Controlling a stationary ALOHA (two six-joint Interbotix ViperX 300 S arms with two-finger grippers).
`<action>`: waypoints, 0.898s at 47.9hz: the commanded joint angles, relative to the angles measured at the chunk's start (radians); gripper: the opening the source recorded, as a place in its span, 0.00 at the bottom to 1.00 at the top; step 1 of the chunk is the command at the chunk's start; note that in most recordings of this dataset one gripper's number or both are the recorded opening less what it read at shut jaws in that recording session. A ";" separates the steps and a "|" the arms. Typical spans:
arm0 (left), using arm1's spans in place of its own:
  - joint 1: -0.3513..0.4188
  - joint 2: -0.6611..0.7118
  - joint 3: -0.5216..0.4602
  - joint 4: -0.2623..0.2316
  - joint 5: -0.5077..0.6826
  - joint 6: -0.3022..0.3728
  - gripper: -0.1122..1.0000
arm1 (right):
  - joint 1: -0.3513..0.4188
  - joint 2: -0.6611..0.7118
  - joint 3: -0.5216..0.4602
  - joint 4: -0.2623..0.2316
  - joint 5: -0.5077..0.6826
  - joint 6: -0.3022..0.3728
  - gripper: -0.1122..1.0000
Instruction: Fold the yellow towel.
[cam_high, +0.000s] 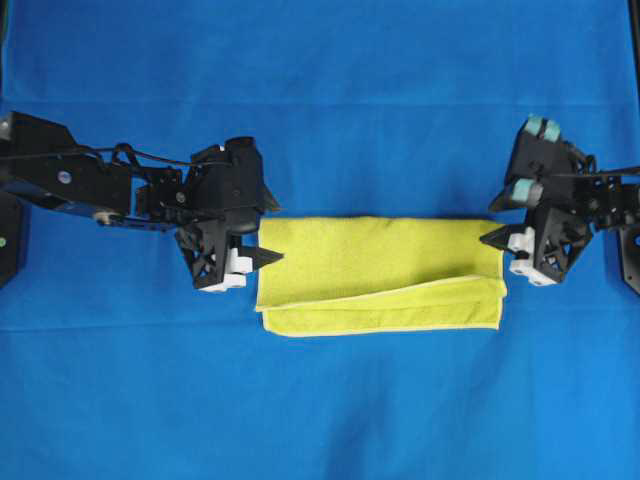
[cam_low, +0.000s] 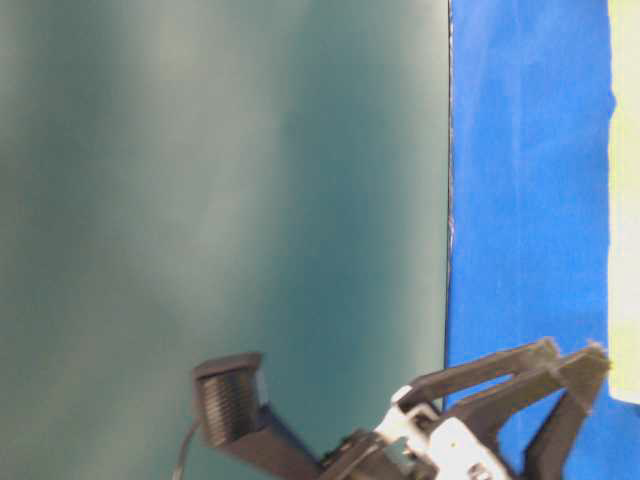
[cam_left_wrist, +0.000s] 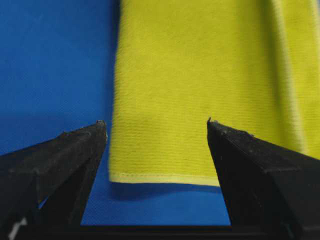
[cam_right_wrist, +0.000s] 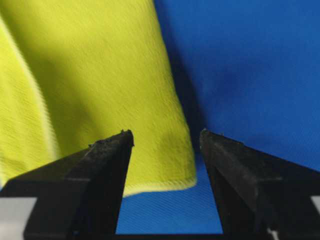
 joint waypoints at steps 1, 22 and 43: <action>0.011 0.018 -0.028 0.002 -0.011 0.003 0.79 | -0.025 0.037 -0.006 -0.006 -0.015 0.000 0.64; 0.052 0.112 -0.038 0.002 -0.012 0.002 0.75 | -0.055 0.118 0.011 -0.006 -0.072 0.002 0.63; 0.044 0.117 -0.048 0.002 0.074 0.005 0.29 | -0.055 0.118 0.015 -0.006 -0.074 -0.003 0.15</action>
